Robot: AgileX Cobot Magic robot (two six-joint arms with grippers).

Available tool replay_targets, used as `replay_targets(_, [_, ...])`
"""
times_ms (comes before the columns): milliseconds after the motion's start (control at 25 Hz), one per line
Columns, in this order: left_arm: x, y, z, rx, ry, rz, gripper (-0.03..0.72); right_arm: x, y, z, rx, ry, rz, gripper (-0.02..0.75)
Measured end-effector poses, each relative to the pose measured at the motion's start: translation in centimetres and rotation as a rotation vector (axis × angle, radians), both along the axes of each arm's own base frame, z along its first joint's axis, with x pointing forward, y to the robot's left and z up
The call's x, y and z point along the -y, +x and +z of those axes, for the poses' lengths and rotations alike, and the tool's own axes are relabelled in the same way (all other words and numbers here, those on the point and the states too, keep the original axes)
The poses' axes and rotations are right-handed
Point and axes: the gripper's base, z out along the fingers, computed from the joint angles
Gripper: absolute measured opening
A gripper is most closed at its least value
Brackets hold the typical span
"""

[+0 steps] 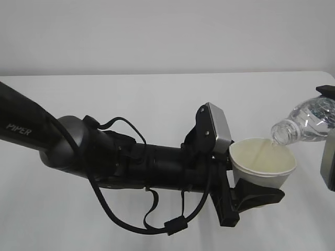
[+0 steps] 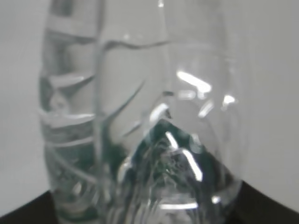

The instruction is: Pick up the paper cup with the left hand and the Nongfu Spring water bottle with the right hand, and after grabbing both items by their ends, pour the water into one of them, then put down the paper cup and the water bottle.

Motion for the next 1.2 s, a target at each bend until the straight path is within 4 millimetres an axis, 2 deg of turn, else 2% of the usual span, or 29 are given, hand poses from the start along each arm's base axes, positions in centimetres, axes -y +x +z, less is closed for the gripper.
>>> replay_targets(1200, [0.00, 0.00, 0.00, 0.000, 0.000, 0.000, 0.463, 0.01, 0.00, 0.01, 0.002, -0.003, 0.000, 0.400])
